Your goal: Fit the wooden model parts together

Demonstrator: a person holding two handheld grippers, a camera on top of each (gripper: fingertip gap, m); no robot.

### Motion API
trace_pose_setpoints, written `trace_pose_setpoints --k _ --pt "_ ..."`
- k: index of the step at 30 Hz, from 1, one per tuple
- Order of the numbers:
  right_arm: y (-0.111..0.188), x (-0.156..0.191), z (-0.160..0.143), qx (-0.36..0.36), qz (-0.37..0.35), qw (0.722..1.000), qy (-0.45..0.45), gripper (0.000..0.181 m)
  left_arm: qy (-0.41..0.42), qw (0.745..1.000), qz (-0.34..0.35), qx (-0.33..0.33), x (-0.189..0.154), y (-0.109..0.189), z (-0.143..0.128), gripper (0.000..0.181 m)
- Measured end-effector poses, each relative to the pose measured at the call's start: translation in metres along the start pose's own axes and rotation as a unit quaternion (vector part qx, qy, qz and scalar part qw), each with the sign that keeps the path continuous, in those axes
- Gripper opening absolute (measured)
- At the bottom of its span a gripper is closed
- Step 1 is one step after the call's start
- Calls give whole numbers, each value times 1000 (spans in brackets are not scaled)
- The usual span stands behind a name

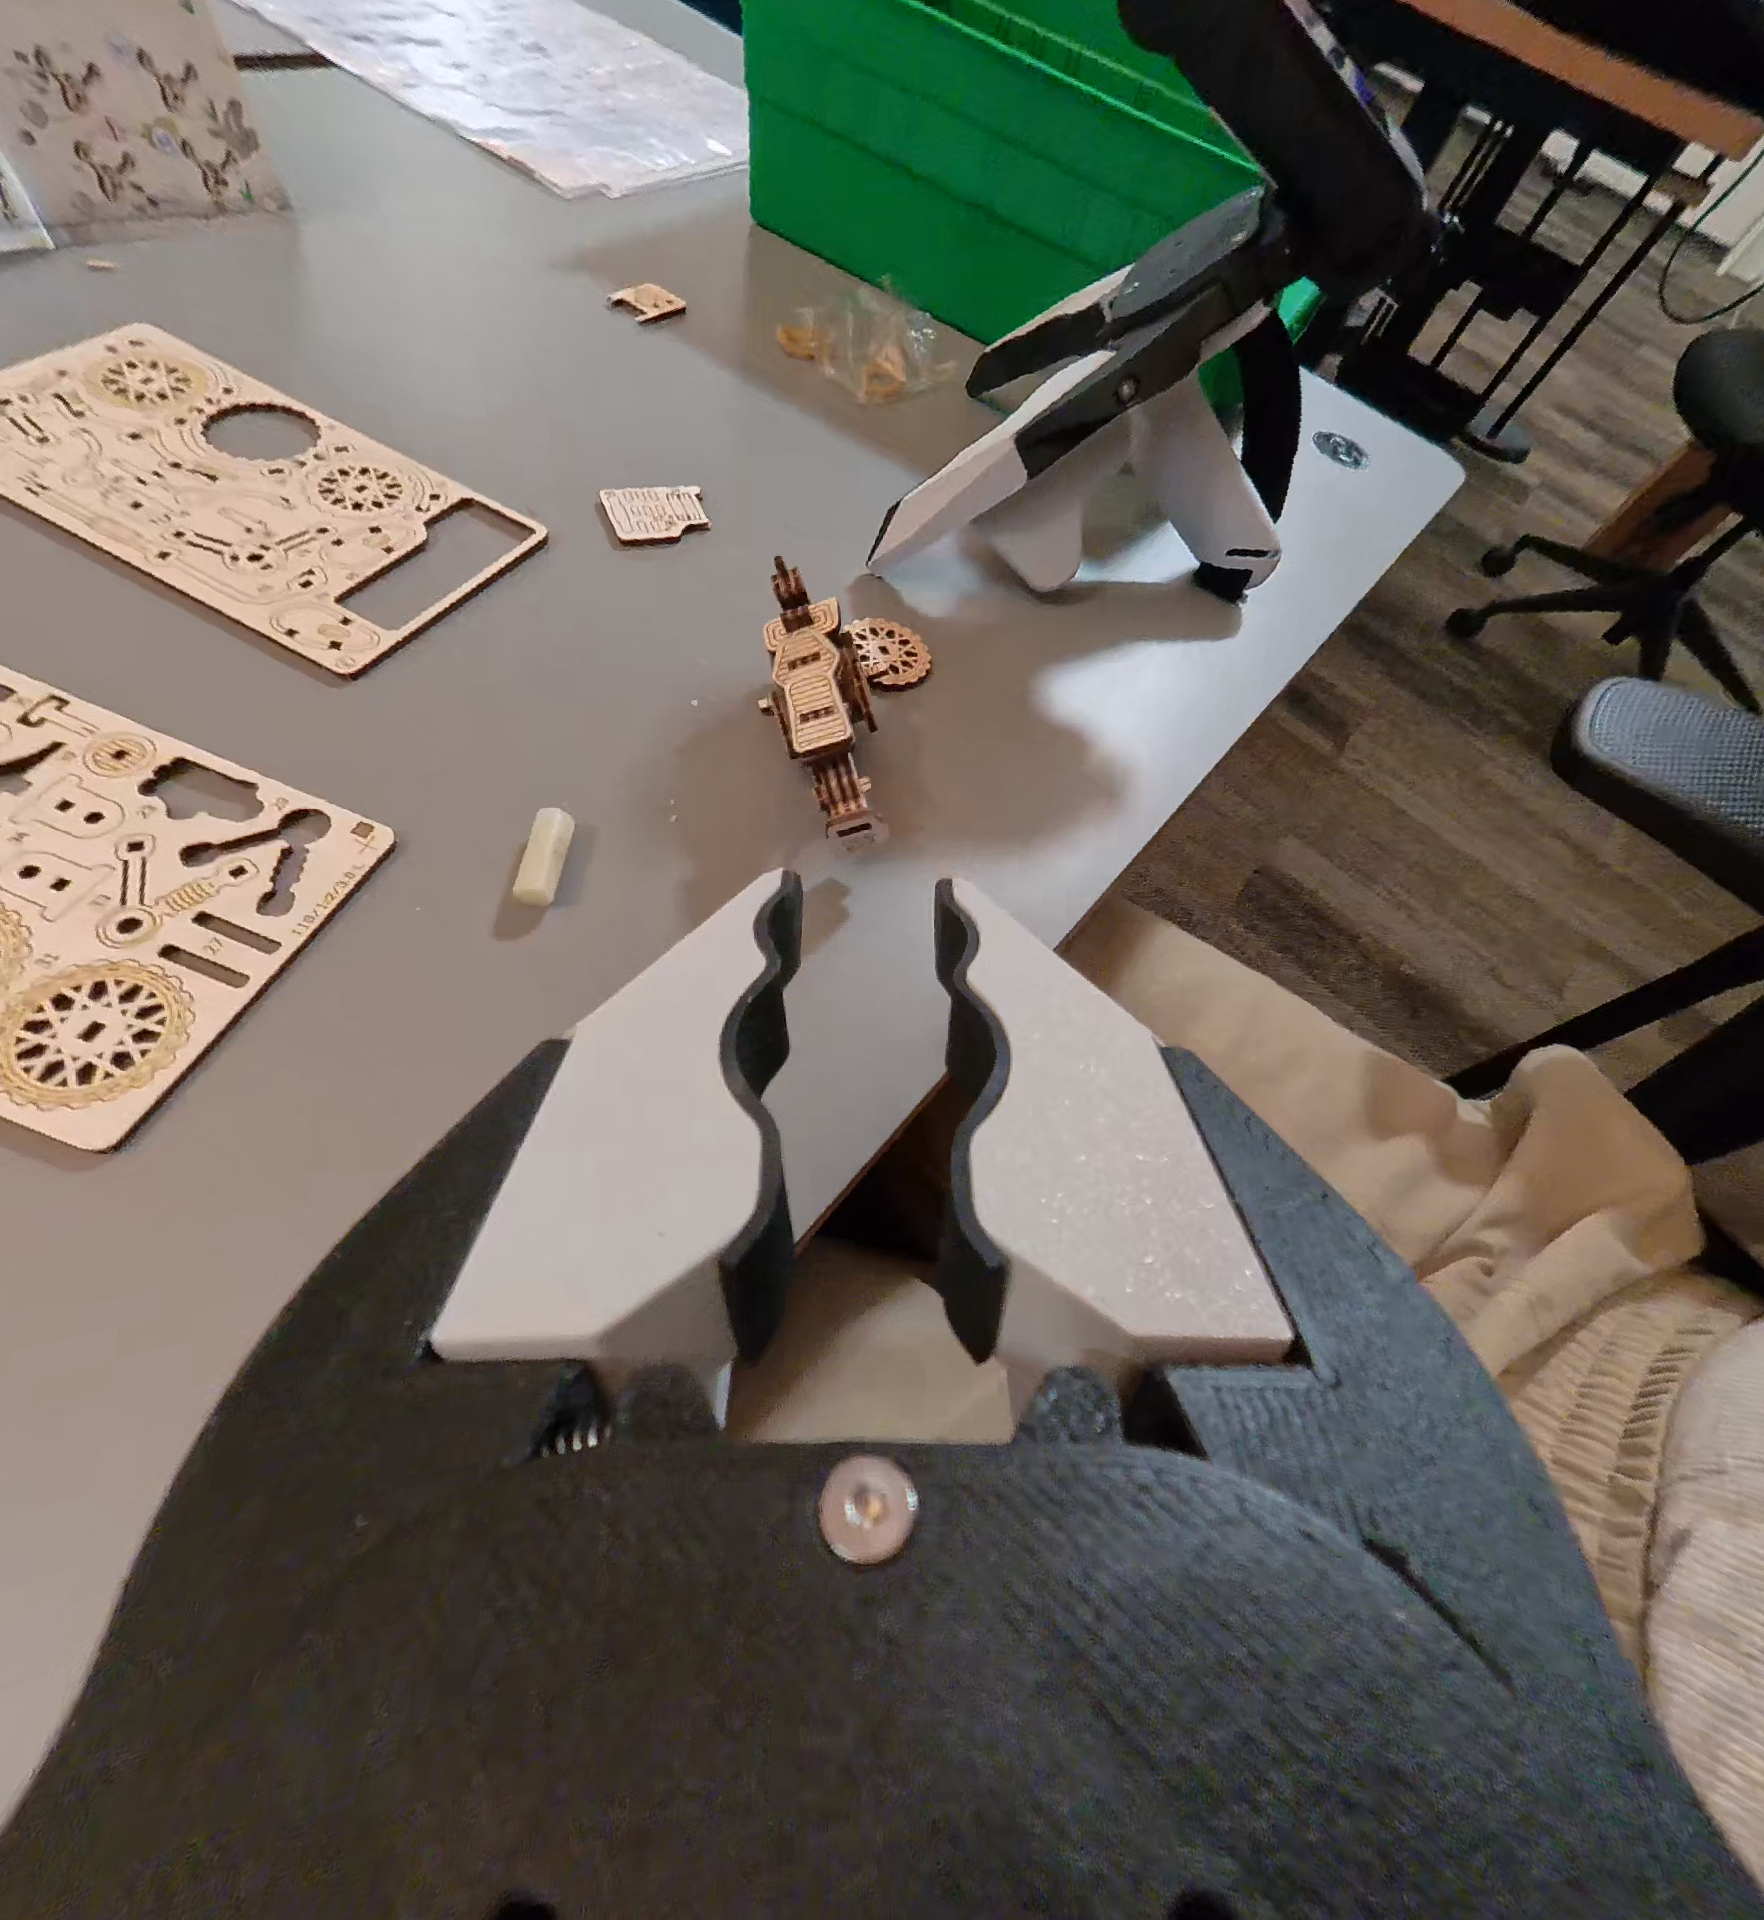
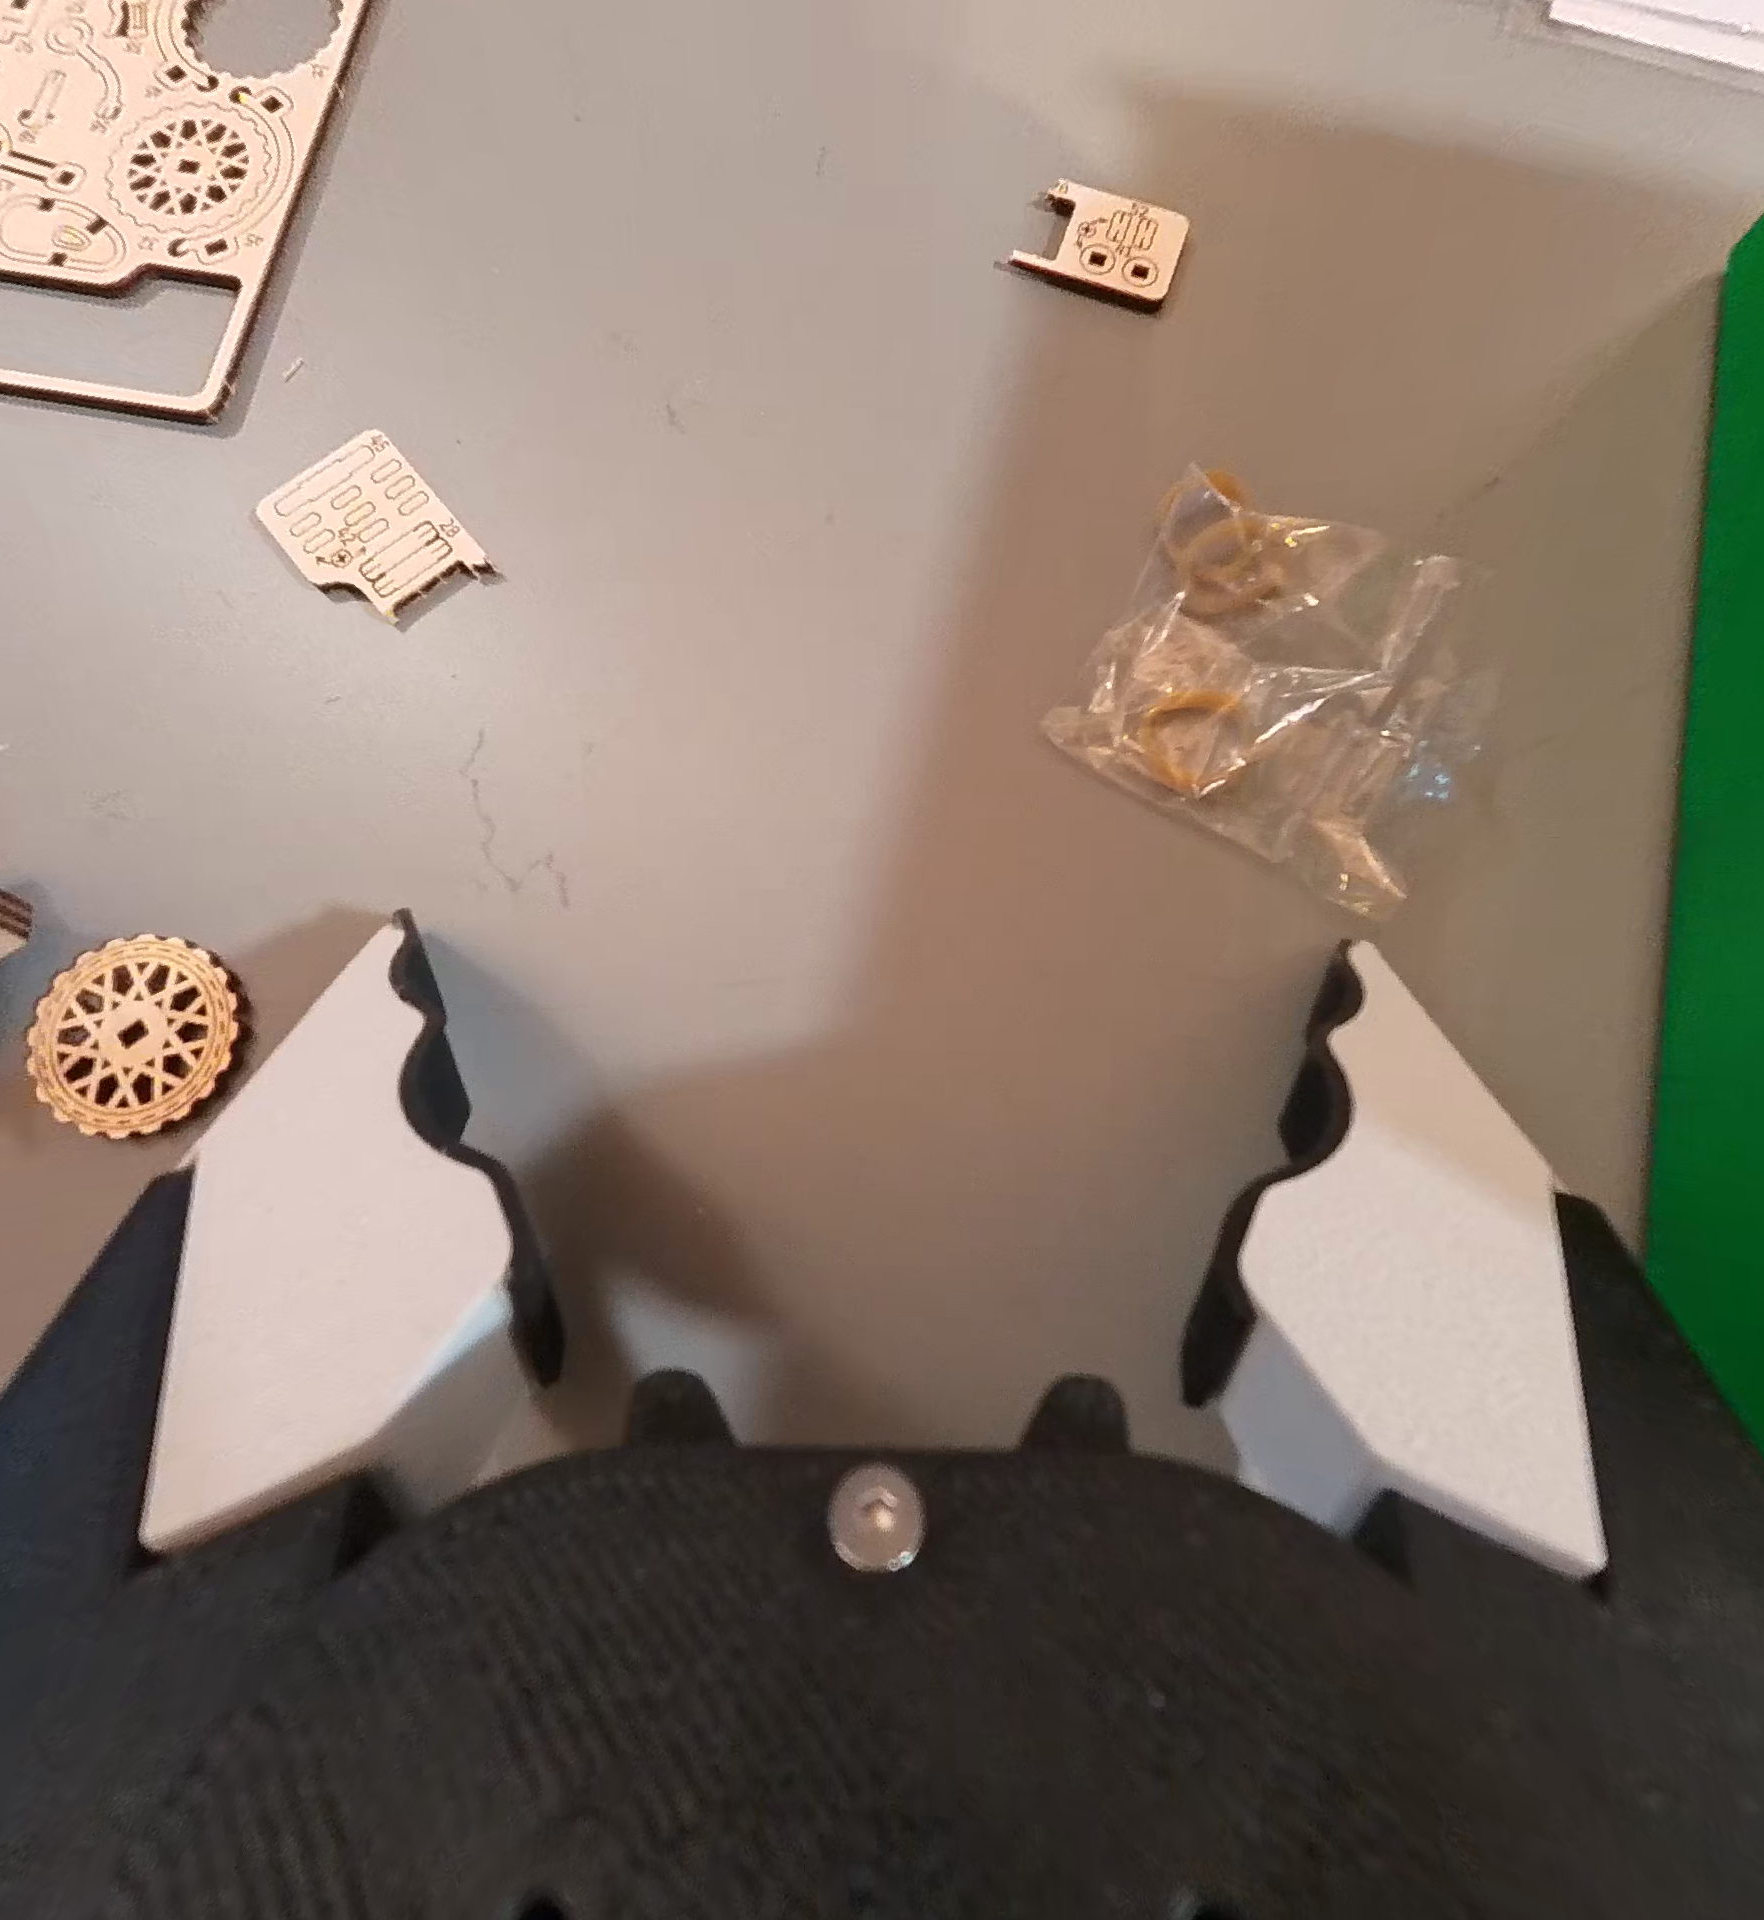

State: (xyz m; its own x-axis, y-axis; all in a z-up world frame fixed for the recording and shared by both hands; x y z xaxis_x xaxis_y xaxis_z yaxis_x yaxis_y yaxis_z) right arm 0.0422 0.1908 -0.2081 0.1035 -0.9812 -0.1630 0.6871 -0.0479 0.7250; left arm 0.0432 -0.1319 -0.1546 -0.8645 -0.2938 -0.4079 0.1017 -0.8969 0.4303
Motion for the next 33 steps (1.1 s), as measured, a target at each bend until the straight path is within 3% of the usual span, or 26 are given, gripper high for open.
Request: trace_pose_setpoints --k 7,27,33 --pt "0 0 0 0 0 1000 0 159 55 998 -28 5 8 -2 -3 21" --pt "0 0 0 0 0 1000 0 159 41 999 -2 13 15 -2 -12 18" --pt "0 0 0 0 0 1000 0 159 92 996 -18 9 15 4 -22 17"
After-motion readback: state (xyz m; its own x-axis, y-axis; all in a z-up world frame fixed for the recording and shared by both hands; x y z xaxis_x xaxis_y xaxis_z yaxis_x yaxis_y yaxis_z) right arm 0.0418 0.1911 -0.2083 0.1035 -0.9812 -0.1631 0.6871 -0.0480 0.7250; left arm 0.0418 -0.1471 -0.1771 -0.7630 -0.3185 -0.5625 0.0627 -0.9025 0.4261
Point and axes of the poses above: each gripper's, where its closed fingertips meet, y back along the fingers, z out of its top, x = y × z across the jaws, the point moved 7 cm from there along y, back along the fingers, and after that the axes turned 13 degrees about y, right-handed, at the moved point
